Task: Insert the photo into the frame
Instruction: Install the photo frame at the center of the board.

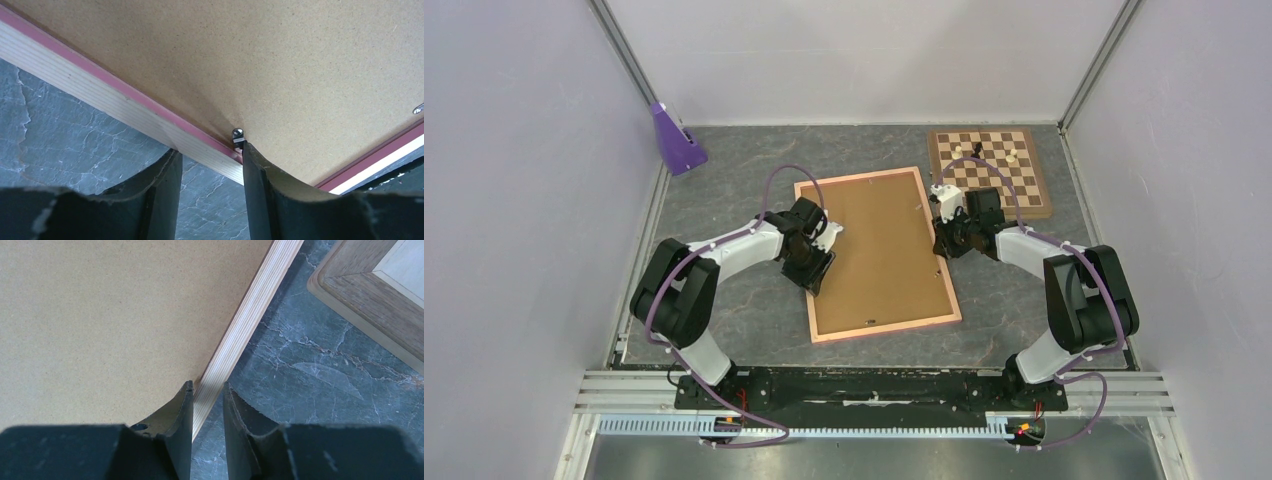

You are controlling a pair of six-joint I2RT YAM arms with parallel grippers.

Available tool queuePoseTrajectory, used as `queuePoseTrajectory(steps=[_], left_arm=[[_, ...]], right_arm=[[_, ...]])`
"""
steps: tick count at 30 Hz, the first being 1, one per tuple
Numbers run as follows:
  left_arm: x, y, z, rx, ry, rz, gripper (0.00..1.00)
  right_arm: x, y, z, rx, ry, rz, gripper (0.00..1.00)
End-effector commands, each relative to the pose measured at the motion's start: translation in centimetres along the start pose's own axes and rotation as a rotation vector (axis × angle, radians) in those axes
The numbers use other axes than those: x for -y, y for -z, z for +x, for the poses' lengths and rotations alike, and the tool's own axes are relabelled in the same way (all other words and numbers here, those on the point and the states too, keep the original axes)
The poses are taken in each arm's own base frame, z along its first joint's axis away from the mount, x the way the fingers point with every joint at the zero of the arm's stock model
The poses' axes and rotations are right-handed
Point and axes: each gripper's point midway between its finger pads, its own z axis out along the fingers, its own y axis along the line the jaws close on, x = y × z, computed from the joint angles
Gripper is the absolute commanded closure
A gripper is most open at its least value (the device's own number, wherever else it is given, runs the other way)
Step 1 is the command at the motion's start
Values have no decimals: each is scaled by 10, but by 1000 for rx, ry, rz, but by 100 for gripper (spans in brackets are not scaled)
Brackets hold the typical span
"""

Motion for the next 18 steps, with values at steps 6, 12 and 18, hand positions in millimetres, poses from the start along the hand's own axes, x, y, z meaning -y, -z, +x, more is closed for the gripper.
queuePoseTrajectory(steps=[6, 12, 18], left_arm=[[-8, -3, 2, -11, -154, -53, 98], [-8, -1, -3, 0, -158, -52, 98], [-7, 1, -8, 26, -161, -53, 98]], right_arm=[[19, 0, -19, 32, 111, 68, 87], [19, -2, -16, 23, 114, 63, 87], [20, -2, -14, 18, 118, 66, 87]])
